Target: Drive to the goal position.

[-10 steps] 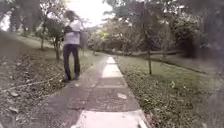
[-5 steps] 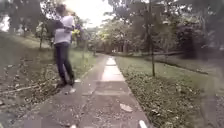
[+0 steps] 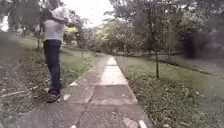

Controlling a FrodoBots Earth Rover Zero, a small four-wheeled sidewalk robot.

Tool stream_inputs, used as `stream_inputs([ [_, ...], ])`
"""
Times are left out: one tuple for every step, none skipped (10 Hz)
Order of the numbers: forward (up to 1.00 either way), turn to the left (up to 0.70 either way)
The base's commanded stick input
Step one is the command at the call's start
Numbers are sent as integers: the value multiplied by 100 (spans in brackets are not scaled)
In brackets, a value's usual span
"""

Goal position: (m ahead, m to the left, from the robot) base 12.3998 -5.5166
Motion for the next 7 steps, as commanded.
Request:
stream_inputs([
  [85,-26],
  [85,0],
  [85,0],
  [85,0],
  [85,0],
  [85,0],
  [85,0],
])
